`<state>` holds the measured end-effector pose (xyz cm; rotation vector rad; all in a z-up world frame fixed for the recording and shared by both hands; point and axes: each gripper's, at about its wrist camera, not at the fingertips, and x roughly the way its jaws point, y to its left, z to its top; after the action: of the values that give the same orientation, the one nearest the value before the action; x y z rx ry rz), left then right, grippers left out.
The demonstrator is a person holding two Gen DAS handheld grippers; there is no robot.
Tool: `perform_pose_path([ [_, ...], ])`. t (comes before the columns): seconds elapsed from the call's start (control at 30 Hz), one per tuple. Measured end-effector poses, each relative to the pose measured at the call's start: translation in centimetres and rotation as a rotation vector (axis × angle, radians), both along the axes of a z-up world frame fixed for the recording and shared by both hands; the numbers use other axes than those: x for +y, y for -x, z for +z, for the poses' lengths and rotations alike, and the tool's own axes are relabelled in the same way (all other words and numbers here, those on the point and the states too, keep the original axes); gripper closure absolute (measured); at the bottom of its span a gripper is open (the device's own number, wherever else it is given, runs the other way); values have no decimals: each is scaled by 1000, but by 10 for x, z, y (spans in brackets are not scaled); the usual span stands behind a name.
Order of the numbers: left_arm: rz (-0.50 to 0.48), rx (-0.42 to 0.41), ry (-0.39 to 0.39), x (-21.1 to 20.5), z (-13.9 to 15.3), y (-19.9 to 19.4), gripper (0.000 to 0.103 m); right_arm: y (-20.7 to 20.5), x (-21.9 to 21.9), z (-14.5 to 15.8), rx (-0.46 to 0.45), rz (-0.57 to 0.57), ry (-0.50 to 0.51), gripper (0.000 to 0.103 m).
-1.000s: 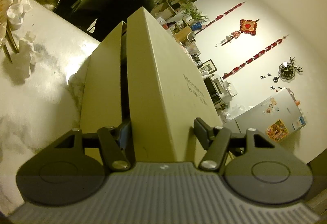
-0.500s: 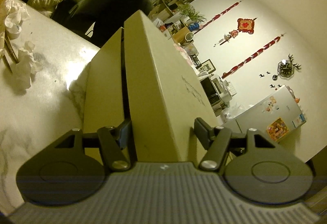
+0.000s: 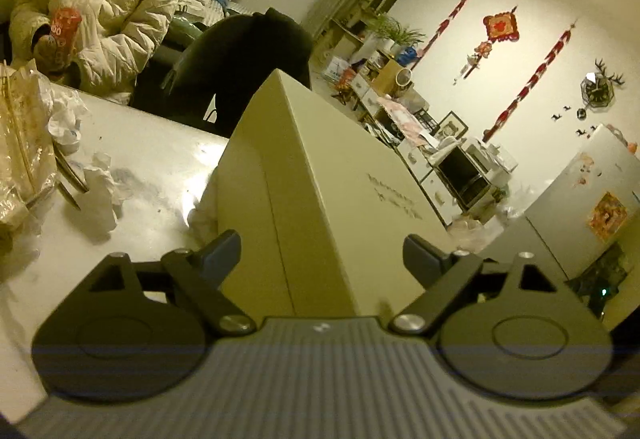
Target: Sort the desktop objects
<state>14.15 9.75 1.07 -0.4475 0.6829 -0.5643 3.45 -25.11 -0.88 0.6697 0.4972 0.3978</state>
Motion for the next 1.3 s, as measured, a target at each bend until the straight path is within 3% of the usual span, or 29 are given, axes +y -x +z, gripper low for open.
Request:
perform_pose_path([
  [0.17,-11,64,24,3,-11,-11,19,-3,-3,-5,10,0,-36,41],
  [0.37,-38,162,195,12,-34,-21,24,-8,-15,-19,47,3,-154,39],
  [0.63,-48,172,278,15,-42,-19,33,-20,-26,-40,121,3,-287,42],
  [0.83,-49,159,288,17,-41,-16,37,-16,-23,-30,113,-7,-259,45],
  [0.97,-41,158,281,20,-44,-14,47,-14,-23,-25,98,-13,-260,45],
  [1.07,-39,175,294,21,-49,-15,47,-12,-25,-20,69,-9,-276,47],
  [1.3,-36,188,298,21,-57,-16,46,-19,-19,-19,74,-16,-204,48],
])
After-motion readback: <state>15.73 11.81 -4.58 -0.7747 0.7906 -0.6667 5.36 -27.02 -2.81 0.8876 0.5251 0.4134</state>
